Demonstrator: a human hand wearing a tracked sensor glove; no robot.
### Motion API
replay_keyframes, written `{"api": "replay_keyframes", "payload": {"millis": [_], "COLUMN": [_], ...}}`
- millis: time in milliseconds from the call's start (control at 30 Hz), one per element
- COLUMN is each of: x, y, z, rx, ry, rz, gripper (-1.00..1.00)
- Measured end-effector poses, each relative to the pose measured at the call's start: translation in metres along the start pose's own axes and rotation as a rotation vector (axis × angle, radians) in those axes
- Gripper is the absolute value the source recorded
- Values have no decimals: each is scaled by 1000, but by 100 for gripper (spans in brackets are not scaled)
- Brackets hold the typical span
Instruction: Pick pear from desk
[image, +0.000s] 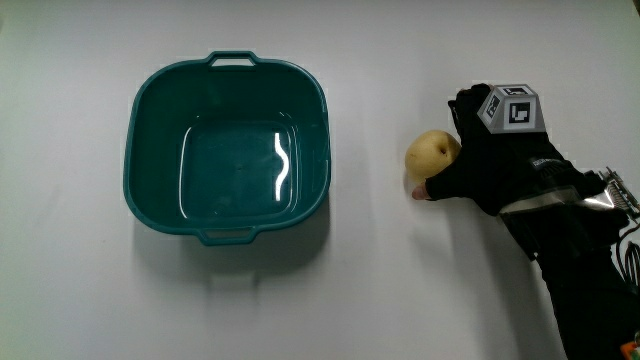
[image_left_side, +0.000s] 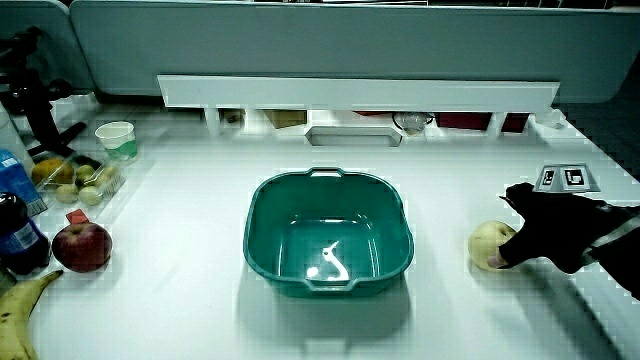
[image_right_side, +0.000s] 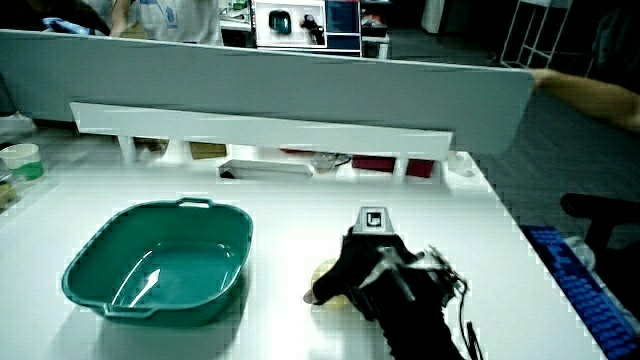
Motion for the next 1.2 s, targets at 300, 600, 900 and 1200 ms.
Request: {"api": "replay_keyframes", "payload": {"millis": [300,600,900,1200], "x": [18,30,43,55], "y": [47,87,122,151], "z": [-1,-6,-15,-34], "rx": [-143,-219,-299,-370], "ry": [80,121,165,214], "rz": [-10,-37,-71,-100], "gripper": [0,0,0,0]}}
